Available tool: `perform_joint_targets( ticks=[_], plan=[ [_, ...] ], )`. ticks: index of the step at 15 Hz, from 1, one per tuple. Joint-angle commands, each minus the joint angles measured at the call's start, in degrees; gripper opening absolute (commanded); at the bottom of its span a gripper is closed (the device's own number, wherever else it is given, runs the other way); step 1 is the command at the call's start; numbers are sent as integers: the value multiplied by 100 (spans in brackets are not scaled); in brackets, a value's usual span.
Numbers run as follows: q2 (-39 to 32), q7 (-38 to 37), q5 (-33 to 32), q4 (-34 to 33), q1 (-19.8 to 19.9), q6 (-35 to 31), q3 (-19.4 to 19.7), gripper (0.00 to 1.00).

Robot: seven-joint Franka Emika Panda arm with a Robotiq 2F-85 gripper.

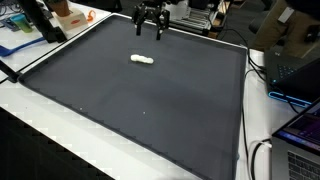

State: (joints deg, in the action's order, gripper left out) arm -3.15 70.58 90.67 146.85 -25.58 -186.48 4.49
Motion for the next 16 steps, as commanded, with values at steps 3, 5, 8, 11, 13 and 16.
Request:
perform_joint_targets(
  ticks=[3,5,8,11,13,16],
  plan=[
    [-192,-301,-205,6,-44,-174,-34,100],
    [-350,-436,-315,11,-55,-226,-38,100],
    [-684,-708,-534,-42,-70,-252,-9,100],
    [-680,-942,-779,35,-140,-312,50,100],
    [-586,-956,-849,174,-197,-374,98,100],
    [-427,-2108,-2382,735,599,-296,-579,100]
  ],
)
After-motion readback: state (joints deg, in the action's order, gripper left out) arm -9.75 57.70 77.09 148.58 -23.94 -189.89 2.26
